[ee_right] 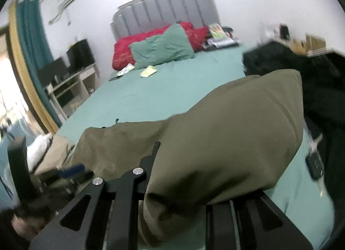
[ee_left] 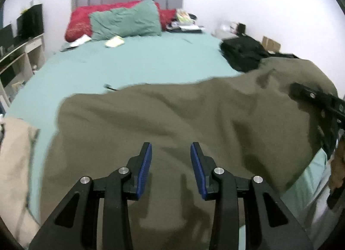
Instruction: Fold large clothes
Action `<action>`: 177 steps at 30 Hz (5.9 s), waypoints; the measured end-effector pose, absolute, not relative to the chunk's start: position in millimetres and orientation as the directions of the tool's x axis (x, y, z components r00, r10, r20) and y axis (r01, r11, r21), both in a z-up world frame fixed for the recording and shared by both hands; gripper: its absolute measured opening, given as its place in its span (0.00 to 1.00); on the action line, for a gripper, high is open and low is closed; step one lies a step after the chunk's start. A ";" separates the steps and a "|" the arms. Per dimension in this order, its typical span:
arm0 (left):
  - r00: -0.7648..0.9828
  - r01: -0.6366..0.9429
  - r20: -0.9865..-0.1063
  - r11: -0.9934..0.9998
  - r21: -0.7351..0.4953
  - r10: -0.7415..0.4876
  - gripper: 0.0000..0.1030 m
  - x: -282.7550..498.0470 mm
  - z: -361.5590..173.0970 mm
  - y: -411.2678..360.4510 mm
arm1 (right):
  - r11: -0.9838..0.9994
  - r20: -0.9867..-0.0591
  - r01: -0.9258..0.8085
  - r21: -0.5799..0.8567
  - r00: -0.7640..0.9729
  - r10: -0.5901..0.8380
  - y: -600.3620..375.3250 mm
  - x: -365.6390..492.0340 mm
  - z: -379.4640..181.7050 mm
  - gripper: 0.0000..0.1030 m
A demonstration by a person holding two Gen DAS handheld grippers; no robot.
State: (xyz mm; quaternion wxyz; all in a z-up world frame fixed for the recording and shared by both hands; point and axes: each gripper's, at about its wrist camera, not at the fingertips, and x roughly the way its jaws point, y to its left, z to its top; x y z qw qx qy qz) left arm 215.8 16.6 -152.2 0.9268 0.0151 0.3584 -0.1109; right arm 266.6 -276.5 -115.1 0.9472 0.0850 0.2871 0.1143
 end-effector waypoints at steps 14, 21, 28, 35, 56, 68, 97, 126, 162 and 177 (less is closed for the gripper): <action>0.614 0.022 -0.782 0.993 -0.115 -0.104 0.39 261.1 -161.6 181.9 | 0.911 -0.613 -0.410 0.039 0.711 0.346 -119.0 274.5 -121.5 0.19; 0.681 -0.080 -0.731 0.988 -0.132 -0.043 0.39 235.8 -138.5 227.0 | 0.812 -0.773 -0.583 0.032 0.501 0.390 -43.4 270.2 -179.9 0.23; 0.741 -0.059 -0.649 0.947 -0.315 -0.170 0.39 221.7 -131.5 242.2 | 0.688 -0.803 -0.726 -0.001 0.411 0.432 -11.6 232.4 -200.0 0.60; 0.658 0.150 -0.634 0.896 -0.417 -0.405 0.52 227.2 -141.5 192.9 | 0.614 -0.796 -0.789 -0.015 0.382 0.470 -15.4 197.9 -196.2 0.84; 0.652 0.235 -0.632 0.904 -0.356 -0.419 0.03 163.9 -143.0 163.4 | 0.957 -0.685 -0.256 0.140 0.673 0.280 -211.6 249.6 -166.8 0.84; 0.535 0.031 -0.815 0.969 -0.243 -0.222 0.10 153.7 -201.4 201.4 | 0.938 -0.802 -0.322 0.127 0.523 0.288 -154.5 304.4 -238.2 0.83; 0.565 0.067 -0.775 0.951 -0.301 -0.285 0.54 134.6 -173.7 132.1 | 0.825 -0.706 -0.314 0.470 0.427 0.565 -234.8 233.9 -216.0 0.29; 0.586 -0.193 -0.783 0.902 -0.385 -0.209 0.75 140.0 -204.5 129.6 | 0.901 -0.695 -0.268 0.341 0.573 0.433 -381.2 178.4 -164.7 0.69; 0.445 -0.014 -0.811 0.903 -0.430 -0.380 0.99 215.3 -251.8 60.4 | 0.810 -0.724 -0.409 0.421 0.387 0.571 -327.0 307.6 -226.8 0.88; 0.422 0.040 -0.731 0.816 -0.576 -0.536 1.00 247.1 -257.3 -10.7 | 0.687 -0.633 -0.410 0.600 0.281 0.721 -305.6 305.5 -263.9 0.88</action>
